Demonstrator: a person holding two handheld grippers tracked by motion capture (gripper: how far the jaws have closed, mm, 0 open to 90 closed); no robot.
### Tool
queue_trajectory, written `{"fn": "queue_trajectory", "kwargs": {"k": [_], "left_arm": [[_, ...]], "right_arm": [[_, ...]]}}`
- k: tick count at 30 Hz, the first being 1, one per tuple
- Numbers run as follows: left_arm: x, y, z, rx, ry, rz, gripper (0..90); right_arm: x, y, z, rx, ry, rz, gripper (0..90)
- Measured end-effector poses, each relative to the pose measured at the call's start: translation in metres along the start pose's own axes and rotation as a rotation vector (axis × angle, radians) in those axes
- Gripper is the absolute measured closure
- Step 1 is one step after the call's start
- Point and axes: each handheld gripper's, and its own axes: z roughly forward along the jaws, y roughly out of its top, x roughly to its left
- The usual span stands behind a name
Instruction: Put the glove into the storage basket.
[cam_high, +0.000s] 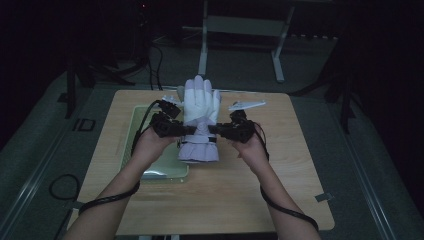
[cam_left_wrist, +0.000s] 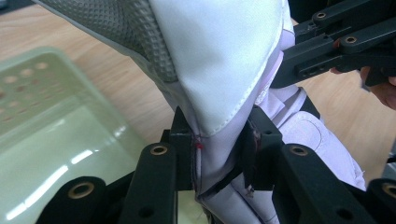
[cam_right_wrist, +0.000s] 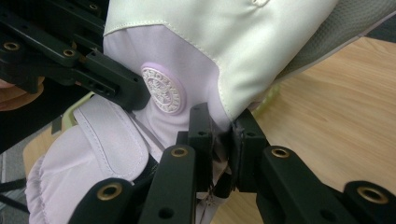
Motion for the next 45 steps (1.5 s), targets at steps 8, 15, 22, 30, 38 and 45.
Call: {"fn": "queue_trajectory", "kwargs": {"k": [8, 15, 22, 30, 38, 45], "left_arm": [[0.021, -0.016, -0.022, 0.014, 0.037, -0.007, 70.0], [0.050, -0.040, -0.041, 0.008, 0.058, -0.033, 69.9], [0.074, -0.062, -0.051, 0.010, 0.058, -0.077, 69.9], [0.086, -0.089, -0.027, -0.002, 0.037, -0.121, 69.8], [0.096, -0.107, -0.004, 0.051, 0.019, -0.165, 69.2], [0.098, -0.111, 0.005, 0.114, 0.050, -0.157, 68.5]], "right_arm": [[0.019, 0.010, 0.029, 0.011, 0.025, -0.012, 80.8], [0.041, 0.020, 0.066, 0.036, 0.038, -0.027, 80.8], [0.058, 0.025, 0.098, 0.065, 0.047, -0.037, 80.9], [0.054, 0.008, 0.122, 0.114, 0.032, -0.018, 80.9], [0.050, -0.012, 0.138, 0.186, 0.004, -0.014, 80.8], [0.057, -0.017, 0.150, 0.250, -0.043, -0.045, 80.4]]}}
